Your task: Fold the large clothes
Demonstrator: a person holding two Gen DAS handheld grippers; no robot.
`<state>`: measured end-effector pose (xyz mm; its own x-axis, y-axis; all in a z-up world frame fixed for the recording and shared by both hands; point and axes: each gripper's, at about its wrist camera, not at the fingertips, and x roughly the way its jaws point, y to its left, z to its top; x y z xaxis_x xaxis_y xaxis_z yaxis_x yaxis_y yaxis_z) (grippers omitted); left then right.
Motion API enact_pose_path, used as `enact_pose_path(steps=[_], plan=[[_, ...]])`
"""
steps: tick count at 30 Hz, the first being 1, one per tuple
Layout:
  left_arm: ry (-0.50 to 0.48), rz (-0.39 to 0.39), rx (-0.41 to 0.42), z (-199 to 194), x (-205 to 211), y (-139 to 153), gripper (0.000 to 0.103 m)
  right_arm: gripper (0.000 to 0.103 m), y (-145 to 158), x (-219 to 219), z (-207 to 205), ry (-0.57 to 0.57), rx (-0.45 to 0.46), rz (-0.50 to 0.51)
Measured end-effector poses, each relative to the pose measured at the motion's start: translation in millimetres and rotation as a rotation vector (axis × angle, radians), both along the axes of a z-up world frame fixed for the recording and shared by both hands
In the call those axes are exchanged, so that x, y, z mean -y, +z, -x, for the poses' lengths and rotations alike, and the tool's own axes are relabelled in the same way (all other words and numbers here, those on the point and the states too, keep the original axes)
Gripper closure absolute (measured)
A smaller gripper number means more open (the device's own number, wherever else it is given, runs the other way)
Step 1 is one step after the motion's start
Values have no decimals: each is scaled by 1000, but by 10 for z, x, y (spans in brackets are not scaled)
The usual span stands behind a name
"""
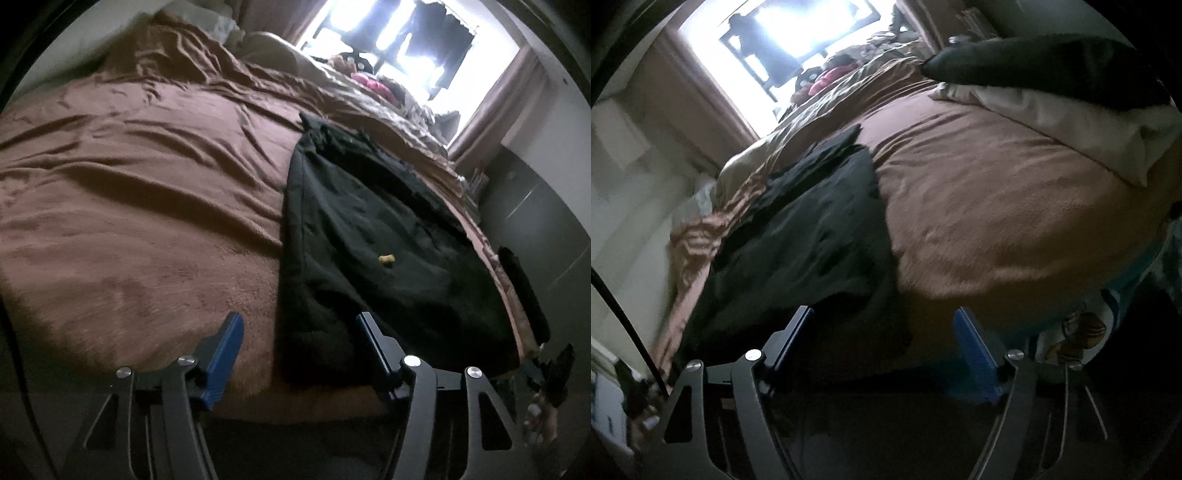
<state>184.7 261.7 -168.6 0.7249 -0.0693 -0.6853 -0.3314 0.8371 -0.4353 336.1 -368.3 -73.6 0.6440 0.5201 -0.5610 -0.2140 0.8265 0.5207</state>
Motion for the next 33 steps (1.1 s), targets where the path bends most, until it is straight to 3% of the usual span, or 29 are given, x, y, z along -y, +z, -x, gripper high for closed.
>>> enact_pose_path(steps=[3,12,14,16,20,21,25,27,30,33], plan=[[-12,33,-22,-99,-59,-90,47,29,-40,25,-80,23,0,-65],[0,161,-19,-216,-233,-178,49,29,-264,-148,-327,102,-37,-132],[-9,208,-13,-190,-229,-183,49,36,-294,-167,-307,148,-51,-204],[-32,307,9,-156,-220,-213,49,44,-347,-139,-248,169,-61,-286],[-40,326,17,-169,-182,-205,49,45,-429,-144,-199,150,-48,-317],[-34,330,19,-203,-187,-209,50,48,-437,-158,-211,136,-45,-322],[19,327,3,-321,-152,-247,64,82,-505,-235,-304,33,-106,-257],[33,319,-11,-337,-127,-261,75,84,-546,-205,-359,8,-122,-303],[51,334,-24,-308,-121,-277,89,99,-550,-144,-360,-19,-109,-330],[96,306,-31,-237,-114,-230,96,103,-486,-111,-232,-31,-79,-333]])
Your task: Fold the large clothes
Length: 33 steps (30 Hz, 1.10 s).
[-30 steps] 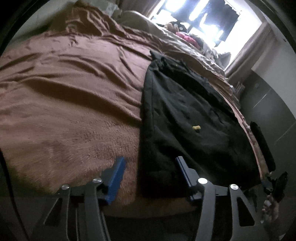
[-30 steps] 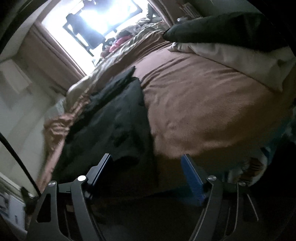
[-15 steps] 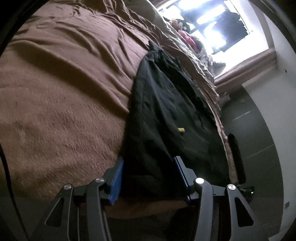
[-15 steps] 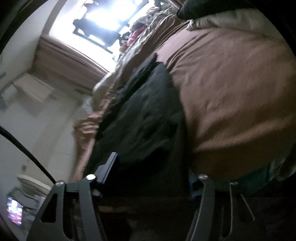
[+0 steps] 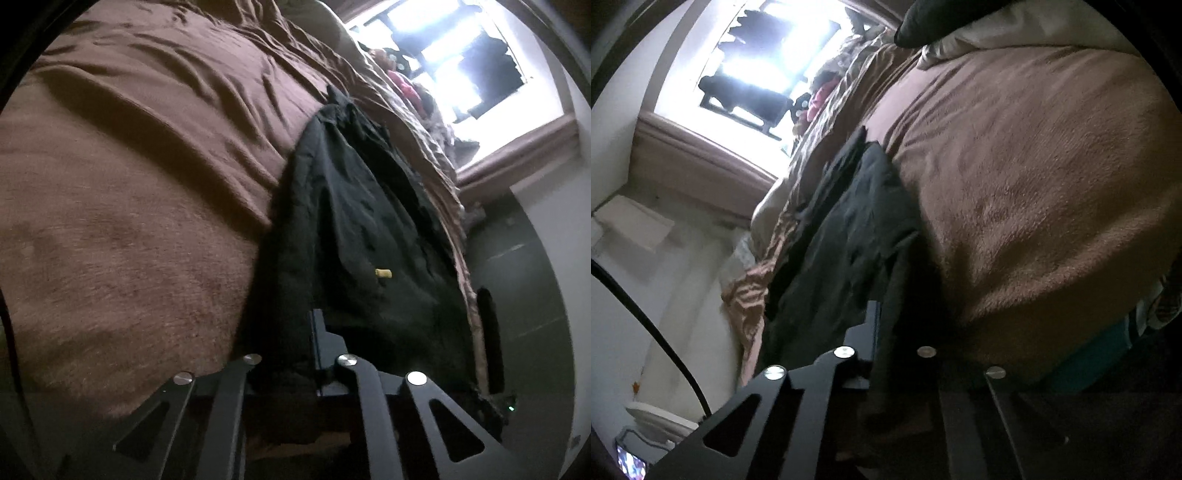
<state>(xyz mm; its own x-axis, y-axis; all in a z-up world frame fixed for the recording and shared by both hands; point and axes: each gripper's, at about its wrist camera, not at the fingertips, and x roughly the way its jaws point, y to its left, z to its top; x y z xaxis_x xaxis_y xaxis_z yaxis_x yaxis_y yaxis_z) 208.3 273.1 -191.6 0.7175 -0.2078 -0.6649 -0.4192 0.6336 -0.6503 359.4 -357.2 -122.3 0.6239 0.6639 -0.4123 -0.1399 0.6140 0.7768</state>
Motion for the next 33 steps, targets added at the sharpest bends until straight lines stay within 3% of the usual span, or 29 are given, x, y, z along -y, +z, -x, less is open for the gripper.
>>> enact_pose_path(steps=[8,16,33], plan=[[30,-25,103,219,-5,408,100,103,391,-127,235,21,117,9],[49,-59,201,566,24,882,100,103,596,-31,589,65,201,16],[73,-87,360,1739,315,1576,100,103,957,149,1284,169,373,66]])
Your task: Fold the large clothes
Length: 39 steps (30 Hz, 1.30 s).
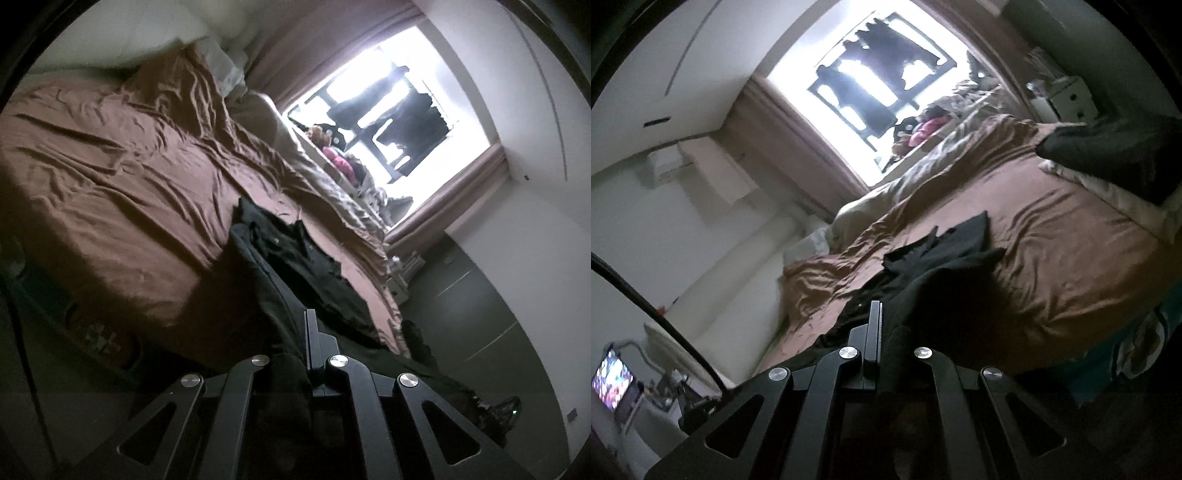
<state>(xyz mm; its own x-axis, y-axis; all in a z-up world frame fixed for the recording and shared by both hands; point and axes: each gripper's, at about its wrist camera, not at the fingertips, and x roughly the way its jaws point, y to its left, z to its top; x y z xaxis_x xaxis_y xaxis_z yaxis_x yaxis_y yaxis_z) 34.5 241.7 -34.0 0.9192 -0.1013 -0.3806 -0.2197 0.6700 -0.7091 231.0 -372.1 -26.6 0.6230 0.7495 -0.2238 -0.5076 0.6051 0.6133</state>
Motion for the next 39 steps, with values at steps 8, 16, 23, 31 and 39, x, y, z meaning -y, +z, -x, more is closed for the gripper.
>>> enact_pose_path(steps=[8,16,23,31,39], plan=[[21,-12,56,444,146,149,100,103,51,94,119,32,47,-3],[22,-21,59,413,118,169,100,103,-33,11,-172,32,42,-1],[29,-40,61,90,11,336,100,103,50,-95,-517,14,56,-22],[21,-32,81,-282,-106,514,100,103,90,-257,-929,0,58,-46],[18,-44,70,-876,-274,735,100,103,212,-495,-1474,-2,45,-64]])
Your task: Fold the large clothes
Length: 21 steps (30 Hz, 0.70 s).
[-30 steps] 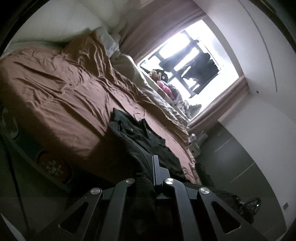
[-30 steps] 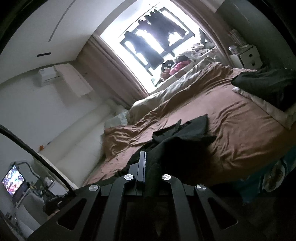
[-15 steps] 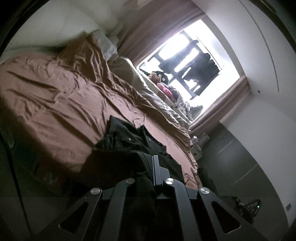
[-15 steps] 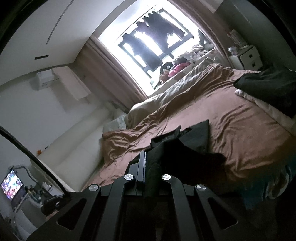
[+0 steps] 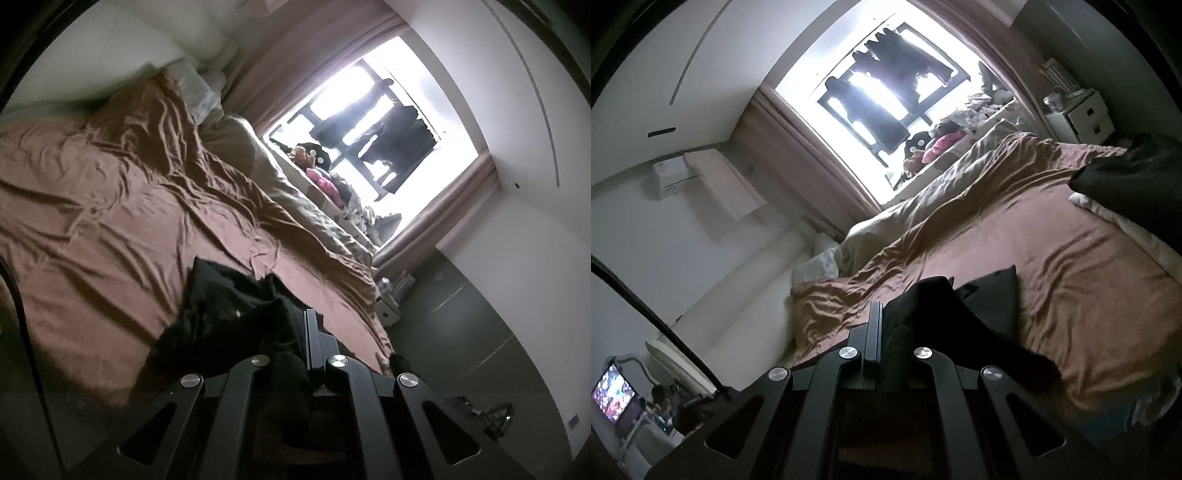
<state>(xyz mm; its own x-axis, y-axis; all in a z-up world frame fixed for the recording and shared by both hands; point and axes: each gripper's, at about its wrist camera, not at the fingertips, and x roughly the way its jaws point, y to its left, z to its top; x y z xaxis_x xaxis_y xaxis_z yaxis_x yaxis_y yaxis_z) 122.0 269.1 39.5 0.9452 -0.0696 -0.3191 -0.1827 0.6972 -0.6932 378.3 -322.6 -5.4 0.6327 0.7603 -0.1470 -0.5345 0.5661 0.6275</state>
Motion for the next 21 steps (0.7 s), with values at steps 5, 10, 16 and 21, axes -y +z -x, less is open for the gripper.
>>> enact_pose_path(steps=[5,10,16,21], plan=[[10,-15,-15,-435,-128,86,100,103,59,-185,-447,-10,-13,-12],[16,-32,-49,-865,-244,97,100,103,89,-409,-872,-44,-46,23],[36,-26,-100,-1368,-463,3,100,103,141,-646,-1298,-67,-80,43],[26,-10,-147,-1850,-634,-226,100,103,87,-923,-1674,-69,-118,75]])
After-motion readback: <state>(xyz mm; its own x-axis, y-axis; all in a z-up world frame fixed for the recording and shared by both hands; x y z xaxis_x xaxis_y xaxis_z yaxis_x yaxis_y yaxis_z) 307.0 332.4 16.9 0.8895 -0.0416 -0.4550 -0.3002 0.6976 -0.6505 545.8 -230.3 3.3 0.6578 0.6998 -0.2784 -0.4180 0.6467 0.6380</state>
